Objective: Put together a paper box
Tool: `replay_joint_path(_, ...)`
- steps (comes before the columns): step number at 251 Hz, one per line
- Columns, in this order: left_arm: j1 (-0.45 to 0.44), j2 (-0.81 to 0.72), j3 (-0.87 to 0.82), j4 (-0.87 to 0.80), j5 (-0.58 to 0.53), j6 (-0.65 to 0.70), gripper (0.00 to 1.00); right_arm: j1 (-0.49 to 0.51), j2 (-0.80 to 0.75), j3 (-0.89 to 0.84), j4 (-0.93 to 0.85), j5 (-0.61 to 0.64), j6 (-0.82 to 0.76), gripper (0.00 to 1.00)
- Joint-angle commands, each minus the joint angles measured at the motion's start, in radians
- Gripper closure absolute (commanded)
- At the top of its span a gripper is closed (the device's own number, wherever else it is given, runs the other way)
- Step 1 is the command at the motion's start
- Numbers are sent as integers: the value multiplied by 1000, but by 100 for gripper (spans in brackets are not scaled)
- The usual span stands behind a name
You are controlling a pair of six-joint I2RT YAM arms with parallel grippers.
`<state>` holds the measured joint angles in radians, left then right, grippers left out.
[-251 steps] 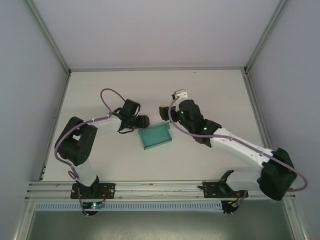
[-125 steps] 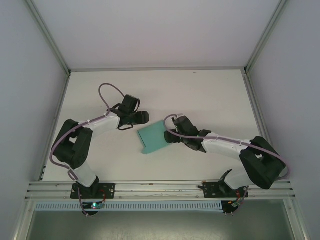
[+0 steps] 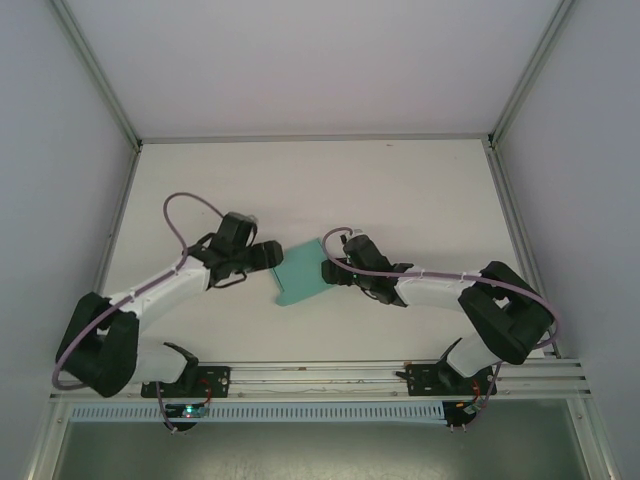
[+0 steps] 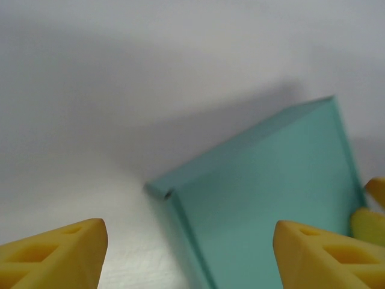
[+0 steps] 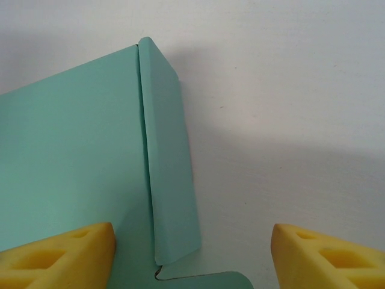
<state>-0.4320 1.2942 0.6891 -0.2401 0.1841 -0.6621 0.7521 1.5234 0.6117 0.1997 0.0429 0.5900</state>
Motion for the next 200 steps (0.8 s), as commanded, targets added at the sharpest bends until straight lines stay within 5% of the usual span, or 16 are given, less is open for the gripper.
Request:
replay_joint_path(1, -8, -63, -90, 55, 54, -122, 25, 27, 28, -18, -84, 0, 35, 31)
replay_joint_path(48, -7, -47, -191, 267, 87, -227, 27, 56, 36, -24, -73, 19, 72, 32)
replay_joint_path(112, 5, 72, -179, 433, 154, -181, 34, 56, 23, -44, -57, 0, 61, 31)
replay_joint_path(200, 71, 222, -228, 646, 260, -171, 76, -2, -21, -49, -32, -70, 36, 29)
